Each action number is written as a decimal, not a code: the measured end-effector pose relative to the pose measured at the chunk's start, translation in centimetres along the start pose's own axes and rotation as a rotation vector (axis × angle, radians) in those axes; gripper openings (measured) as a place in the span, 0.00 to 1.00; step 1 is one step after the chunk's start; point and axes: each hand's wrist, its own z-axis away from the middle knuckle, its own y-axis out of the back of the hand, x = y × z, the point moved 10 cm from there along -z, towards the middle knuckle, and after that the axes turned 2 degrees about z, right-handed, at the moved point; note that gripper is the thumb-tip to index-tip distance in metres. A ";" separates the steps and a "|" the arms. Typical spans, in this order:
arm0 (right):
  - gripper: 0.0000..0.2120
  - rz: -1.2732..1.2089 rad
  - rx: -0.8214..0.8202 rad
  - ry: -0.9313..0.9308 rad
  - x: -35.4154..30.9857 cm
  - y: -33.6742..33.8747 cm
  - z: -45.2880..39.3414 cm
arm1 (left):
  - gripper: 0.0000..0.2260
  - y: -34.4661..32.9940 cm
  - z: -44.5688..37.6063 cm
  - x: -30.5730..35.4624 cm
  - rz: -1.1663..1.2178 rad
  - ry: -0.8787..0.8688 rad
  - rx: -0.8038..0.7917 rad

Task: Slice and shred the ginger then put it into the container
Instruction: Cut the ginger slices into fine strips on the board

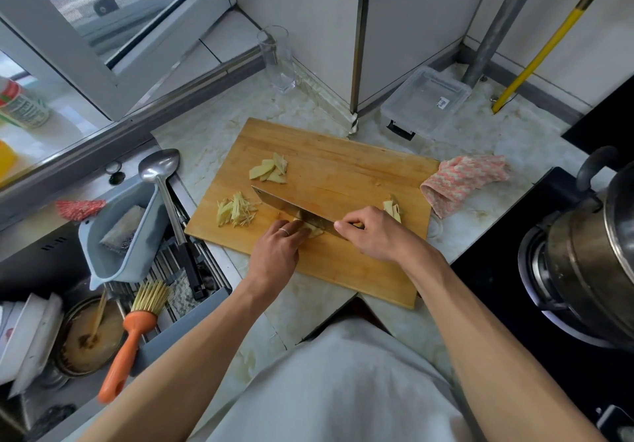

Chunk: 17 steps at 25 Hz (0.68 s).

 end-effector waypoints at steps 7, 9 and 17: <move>0.19 0.153 0.104 0.046 -1.2 -0.1 1.9 | 0.22 -0.1 0.2 0.1 0.005 0.030 -0.012; 0.18 0.217 0.130 0.076 -2.0 -0.6 2.8 | 0.18 -0.3 0.6 0.7 -0.022 0.048 -0.021; 0.19 0.313 0.170 0.073 -2.3 -1.6 3.6 | 0.17 -1.0 1.3 1.3 -0.057 0.054 -0.036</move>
